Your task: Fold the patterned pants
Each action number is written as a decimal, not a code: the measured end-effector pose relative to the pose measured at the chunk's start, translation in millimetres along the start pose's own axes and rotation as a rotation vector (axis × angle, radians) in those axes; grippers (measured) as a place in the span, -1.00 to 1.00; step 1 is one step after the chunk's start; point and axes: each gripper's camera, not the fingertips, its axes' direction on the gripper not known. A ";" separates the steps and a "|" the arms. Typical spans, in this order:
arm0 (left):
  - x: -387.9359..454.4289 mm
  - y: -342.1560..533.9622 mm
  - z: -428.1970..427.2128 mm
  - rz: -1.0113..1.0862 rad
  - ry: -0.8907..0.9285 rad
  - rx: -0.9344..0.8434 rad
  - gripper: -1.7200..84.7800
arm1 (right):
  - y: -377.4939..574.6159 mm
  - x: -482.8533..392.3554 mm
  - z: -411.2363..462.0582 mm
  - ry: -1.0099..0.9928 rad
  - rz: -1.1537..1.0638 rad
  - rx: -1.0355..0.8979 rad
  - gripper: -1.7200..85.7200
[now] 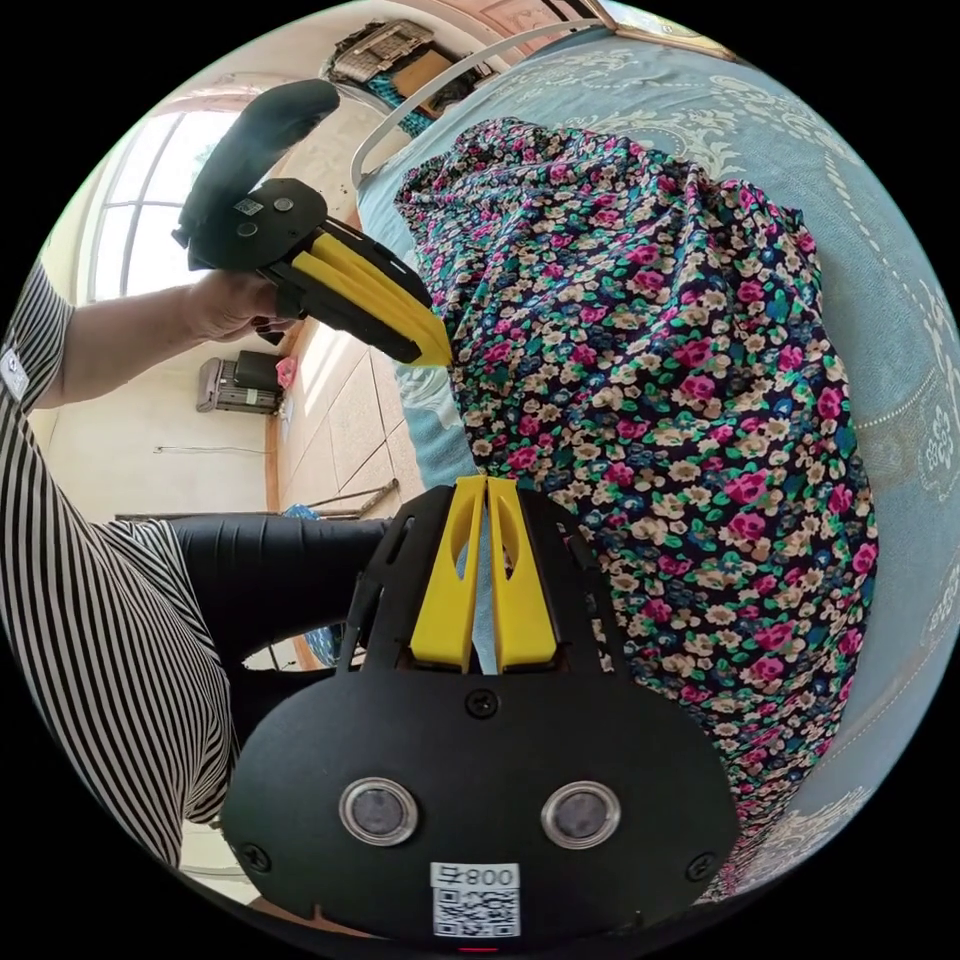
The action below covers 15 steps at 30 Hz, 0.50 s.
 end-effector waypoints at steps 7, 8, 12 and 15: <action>-60.5 60.9 -13.2 -0.301 0.082 0.108 -0.82 | -1.9 -5.4 -23.1 0.048 0.050 0.076 -0.86; -77.4 73.9 -15.3 -0.396 0.100 0.151 -0.81 | -6.5 -8.9 -27.2 0.036 0.035 0.098 -0.85; -123.4 110.7 -13.0 -0.647 0.234 0.286 -0.79 | -38.0 -26.5 -22.5 0.067 -0.074 0.117 -0.83; -142.4 131.9 -5.6 -0.749 0.270 0.346 -0.81 | -63.3 -37.5 -7.9 0.095 -0.140 0.121 -0.84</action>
